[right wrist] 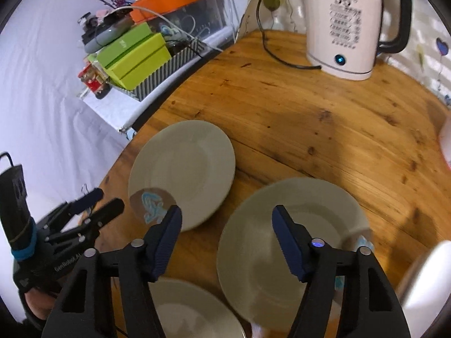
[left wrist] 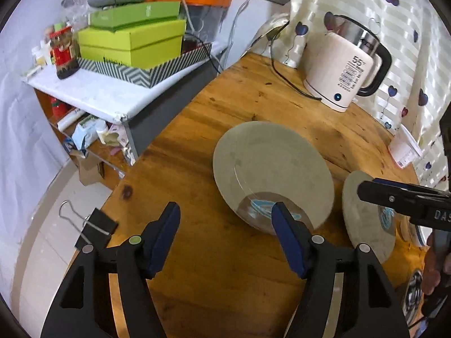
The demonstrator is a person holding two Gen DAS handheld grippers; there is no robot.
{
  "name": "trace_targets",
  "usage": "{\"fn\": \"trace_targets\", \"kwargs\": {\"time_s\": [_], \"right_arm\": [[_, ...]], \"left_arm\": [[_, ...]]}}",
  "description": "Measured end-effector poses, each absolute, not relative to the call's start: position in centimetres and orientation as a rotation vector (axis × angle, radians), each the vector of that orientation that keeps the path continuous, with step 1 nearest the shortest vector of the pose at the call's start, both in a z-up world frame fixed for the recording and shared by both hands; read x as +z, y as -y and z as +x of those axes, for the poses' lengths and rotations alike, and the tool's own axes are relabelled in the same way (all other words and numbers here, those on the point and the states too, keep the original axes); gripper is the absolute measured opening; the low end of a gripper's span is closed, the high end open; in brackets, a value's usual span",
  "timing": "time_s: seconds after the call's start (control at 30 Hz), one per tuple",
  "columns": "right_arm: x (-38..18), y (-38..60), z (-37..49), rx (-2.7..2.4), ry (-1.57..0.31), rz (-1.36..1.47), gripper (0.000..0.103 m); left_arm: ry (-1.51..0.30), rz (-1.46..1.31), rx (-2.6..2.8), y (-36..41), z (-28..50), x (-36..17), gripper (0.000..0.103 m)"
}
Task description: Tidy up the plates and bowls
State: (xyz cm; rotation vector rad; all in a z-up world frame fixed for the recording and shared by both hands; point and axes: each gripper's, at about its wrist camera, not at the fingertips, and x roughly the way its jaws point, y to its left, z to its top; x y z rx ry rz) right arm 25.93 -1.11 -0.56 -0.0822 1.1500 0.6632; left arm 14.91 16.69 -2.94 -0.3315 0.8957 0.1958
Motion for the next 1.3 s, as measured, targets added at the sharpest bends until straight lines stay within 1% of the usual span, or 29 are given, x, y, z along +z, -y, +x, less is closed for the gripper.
{"fn": "trace_targets", "kwargs": {"time_s": [0.13,0.17,0.2,0.23,0.4,0.5,0.53,0.57,0.67,0.73,0.8,1.07,1.3], "right_arm": [[-2.1,-0.3,27.8,0.671,-1.189,-0.071,0.056],[-2.4,-0.4,28.1,0.669,-1.195,-0.068,0.056],[-2.7,-0.6,28.4,0.668,-1.199,-0.066,0.056],[-2.8,-0.8,28.6,0.669,-1.2,-0.065,0.055],[-3.4,-2.0,29.5,0.672,-1.205,-0.081,0.051],[-3.8,-2.3,30.0,0.678,-1.215,-0.083,0.042],[-4.0,-2.4,30.1,0.678,-1.218,-0.086,0.037],[-4.2,-2.5,30.1,0.679,-1.223,-0.085,0.032],[-4.6,-2.8,30.2,0.679,-1.234,-0.081,0.025],[-4.7,-2.9,30.2,0.674,-1.23,-0.089,0.025],[-4.7,-2.9,30.1,0.673,-1.228,-0.085,0.023],[-4.6,-3.0,30.1,0.668,-1.231,-0.072,0.023],[-3.3,-3.1,29.3,0.673,-1.221,-0.076,0.023]], "left_arm": [[-0.896,-0.35,0.196,-17.3,15.8,-3.3,0.067],[-0.895,-0.353,0.195,-17.4,16.1,-3.4,0.066],[-0.897,-0.353,0.196,-17.5,16.4,-3.5,0.06],[-0.902,-0.354,0.197,-17.6,16.6,-3.6,0.056],[-0.92,-0.36,0.193,-17.9,17.7,-4.4,0.056],[-0.93,-0.37,0.184,-18.0,18.1,-4.8,0.054],[-0.933,-0.37,0.181,-18.0,18.3,-4.9,0.049],[-0.937,-0.371,0.177,-18.0,18.4,-5.0,0.047],[-0.941,-0.374,0.158,-17.8,18.7,-5.2,0.043],[-0.941,-0.373,0.146,-17.6,18.8,-5.2,0.039],[-0.94,-0.37,0.137,-17.4,19.0,-5.2,0.037],[-0.931,-0.352,0.146,-17.2,18.7,-4.6,0.037],[-0.917,-0.348,0.152,-17.1,17.8,-3.3,0.037]]}}
